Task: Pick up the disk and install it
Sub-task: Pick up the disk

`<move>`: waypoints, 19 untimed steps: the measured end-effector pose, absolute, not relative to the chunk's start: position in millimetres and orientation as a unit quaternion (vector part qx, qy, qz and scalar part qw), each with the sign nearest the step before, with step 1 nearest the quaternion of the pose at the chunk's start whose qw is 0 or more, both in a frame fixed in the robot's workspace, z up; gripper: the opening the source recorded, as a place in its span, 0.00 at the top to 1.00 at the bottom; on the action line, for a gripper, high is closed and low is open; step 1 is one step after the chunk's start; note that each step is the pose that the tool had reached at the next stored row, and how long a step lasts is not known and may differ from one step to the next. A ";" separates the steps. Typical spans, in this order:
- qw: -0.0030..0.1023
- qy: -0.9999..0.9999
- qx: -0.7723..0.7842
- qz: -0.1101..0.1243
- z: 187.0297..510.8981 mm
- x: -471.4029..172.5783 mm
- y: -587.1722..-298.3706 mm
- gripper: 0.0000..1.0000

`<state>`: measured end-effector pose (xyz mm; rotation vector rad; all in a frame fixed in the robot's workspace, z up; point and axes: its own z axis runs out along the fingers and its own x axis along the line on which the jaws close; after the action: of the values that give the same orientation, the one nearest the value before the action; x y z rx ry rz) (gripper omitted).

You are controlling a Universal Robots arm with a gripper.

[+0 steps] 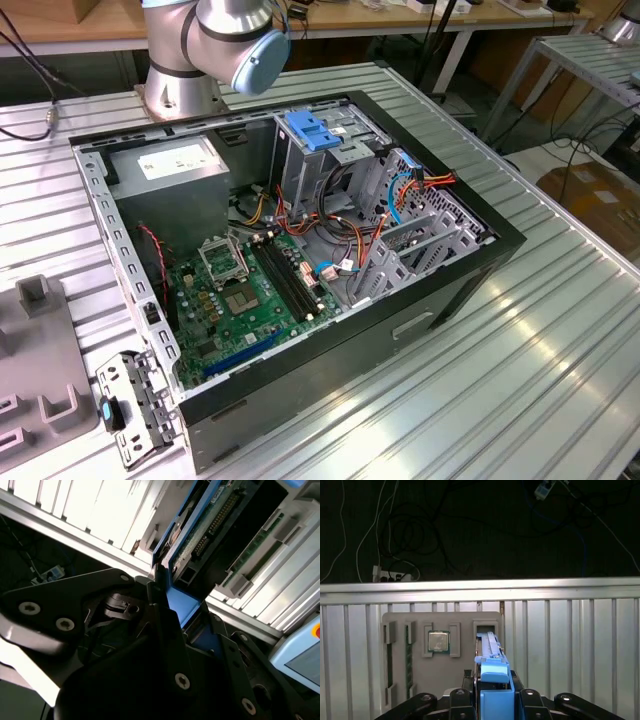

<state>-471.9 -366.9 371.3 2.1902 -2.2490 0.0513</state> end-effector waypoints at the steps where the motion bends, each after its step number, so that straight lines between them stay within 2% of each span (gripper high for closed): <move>1: 0.001 -0.716 0.698 0.016 372.4 -471.9 -366.9 0.63; 19: 0.001 -0.716 0.698 0.016 390.1 -471.9 -366.9 0.63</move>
<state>-471.9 -366.9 390.1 2.1897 -2.2484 0.0510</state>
